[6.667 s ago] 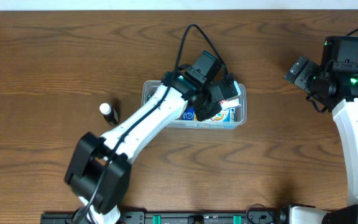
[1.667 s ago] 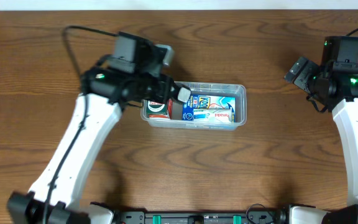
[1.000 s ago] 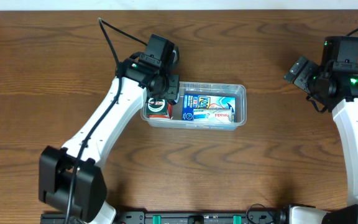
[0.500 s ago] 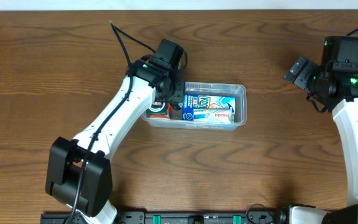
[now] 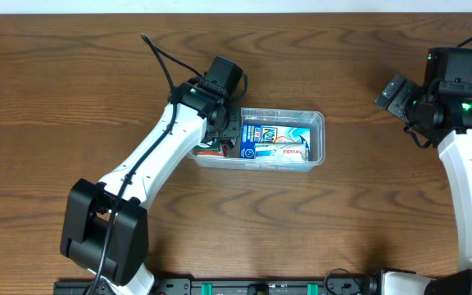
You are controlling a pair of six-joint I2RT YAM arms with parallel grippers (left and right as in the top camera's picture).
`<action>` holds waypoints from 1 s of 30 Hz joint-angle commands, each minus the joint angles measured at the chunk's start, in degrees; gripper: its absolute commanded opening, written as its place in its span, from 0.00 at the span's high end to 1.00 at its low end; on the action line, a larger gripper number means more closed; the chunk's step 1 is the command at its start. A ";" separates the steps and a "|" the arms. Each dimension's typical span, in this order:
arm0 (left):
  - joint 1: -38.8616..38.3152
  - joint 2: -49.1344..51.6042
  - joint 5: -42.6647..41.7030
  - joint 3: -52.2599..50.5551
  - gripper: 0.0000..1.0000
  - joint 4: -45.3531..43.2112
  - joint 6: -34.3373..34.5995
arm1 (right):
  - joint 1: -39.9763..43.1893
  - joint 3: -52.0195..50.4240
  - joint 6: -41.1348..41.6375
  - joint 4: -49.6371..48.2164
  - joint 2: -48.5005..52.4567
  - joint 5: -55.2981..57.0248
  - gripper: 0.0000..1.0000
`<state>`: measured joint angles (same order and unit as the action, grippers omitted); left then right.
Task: Pack container
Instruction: 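Lower the bottle upright into the container and open the left gripper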
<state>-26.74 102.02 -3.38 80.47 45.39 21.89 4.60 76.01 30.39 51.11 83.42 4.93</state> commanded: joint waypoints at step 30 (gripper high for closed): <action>-3.98 0.74 2.82 -3.45 0.90 -5.05 5.22 | 0.26 0.26 0.42 -0.07 0.17 0.42 0.01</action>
<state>-30.37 102.02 -1.23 77.21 40.73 26.83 4.60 76.01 30.39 51.11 83.42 4.93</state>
